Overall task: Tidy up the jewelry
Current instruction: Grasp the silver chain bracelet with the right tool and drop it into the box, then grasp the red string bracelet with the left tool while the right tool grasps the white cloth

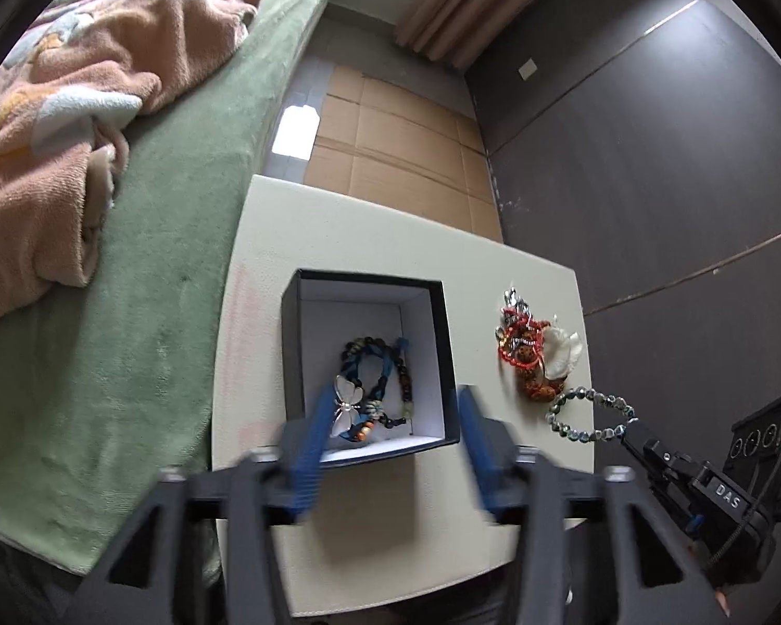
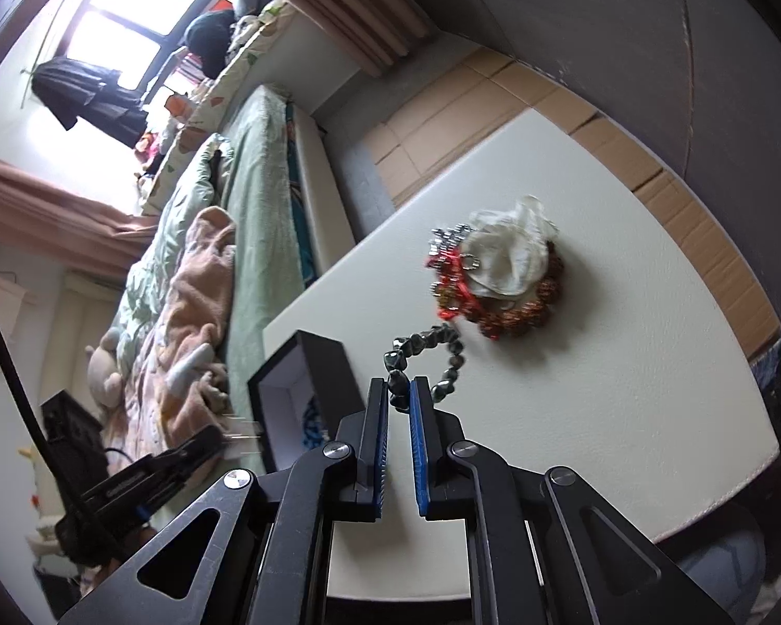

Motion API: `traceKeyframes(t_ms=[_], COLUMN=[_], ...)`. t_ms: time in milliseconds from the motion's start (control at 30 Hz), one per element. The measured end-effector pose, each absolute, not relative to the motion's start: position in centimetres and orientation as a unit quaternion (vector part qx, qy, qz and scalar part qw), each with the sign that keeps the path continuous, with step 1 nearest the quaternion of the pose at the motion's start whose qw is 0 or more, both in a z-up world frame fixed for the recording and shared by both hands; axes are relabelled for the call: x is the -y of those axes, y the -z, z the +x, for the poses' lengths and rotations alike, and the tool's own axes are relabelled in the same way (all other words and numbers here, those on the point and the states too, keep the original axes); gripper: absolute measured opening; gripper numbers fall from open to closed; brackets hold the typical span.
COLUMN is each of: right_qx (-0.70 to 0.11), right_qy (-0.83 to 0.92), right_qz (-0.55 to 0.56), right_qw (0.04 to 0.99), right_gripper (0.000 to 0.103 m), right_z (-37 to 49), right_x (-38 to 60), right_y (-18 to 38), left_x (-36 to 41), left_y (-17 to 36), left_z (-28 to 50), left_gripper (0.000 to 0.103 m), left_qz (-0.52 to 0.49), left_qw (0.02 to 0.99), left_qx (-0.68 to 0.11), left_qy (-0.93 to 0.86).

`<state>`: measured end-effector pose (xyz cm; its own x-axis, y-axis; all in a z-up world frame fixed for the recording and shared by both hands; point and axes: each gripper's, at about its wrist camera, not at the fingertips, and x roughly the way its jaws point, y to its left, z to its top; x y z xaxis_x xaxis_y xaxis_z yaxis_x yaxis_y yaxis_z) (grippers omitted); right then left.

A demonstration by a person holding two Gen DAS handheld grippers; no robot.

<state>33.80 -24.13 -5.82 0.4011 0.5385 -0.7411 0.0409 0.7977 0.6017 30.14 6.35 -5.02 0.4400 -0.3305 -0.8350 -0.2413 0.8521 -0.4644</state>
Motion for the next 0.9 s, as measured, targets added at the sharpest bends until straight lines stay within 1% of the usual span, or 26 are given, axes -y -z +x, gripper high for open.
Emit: traceKeyframes(t_ms=[33,67,300,467,567,600,633,667,700,733,900], right_qx=[-0.523,-0.523,-0.523,-0.528,-0.547,-0.56,-0.571,-0.571,-0.566,-0.558,-0.561], right_qy=[-0.166,-0.172,-0.224,-0.262,-0.276,-0.263,-0.252,-0.249,-0.25,-0.248,-0.221], right_qz=[0.274,0.272,0.248,0.235,0.196,0.177,0.163,0.16,0.163,0.167,0.172], right_qw=[0.79,0.789,0.784,0.773,0.765,0.765,0.764,0.765,0.769,0.774,0.779], right_gripper=[0.01,0.01,0.01,0.01,0.01,0.015,0.023,0.046,0.061,0.062,0.062], right_z=[33.7,33.7,34.2,34.8,35.1,35.2,35.2,35.0,34.9,34.6,34.2], right_x=[23.6,23.0,17.6,13.2,10.1,9.4,9.1,9.2,9.4,9.9,12.7], right_y=[5.3,5.0,3.3,2.7,3.1,3.5,3.8,4.1,4.2,4.2,4.4], left_x=[-6.6,-6.9,-9.4,-12.1,-12.6,-12.6,-12.6,-12.6,-12.6,-12.7,-11.5], left_y=[4.7,4.5,4.0,3.9,3.6,3.5,3.4,3.3,3.3,3.2,3.1], left_z=[29.8,29.5,27.8,26.4,26.0,25.8,25.7,25.6,25.5,25.4,25.7], left_gripper=[0.075,0.077,0.077,0.077,0.077,0.077,0.077,0.077,0.077,0.077,0.077], left_qz=[-0.271,-0.269,-0.261,-0.283,-0.284,-0.281,-0.279,-0.278,-0.278,-0.278,-0.271], left_qw=[0.81,0.813,0.815,0.811,0.812,0.814,0.815,0.816,0.817,0.817,0.817], left_qx=[-0.52,-0.516,-0.518,-0.512,-0.508,-0.507,-0.506,-0.505,-0.504,-0.504,-0.508], left_qy=[0.024,0.02,-0.003,-0.029,-0.039,-0.04,-0.04,-0.04,-0.039,-0.04,-0.029])
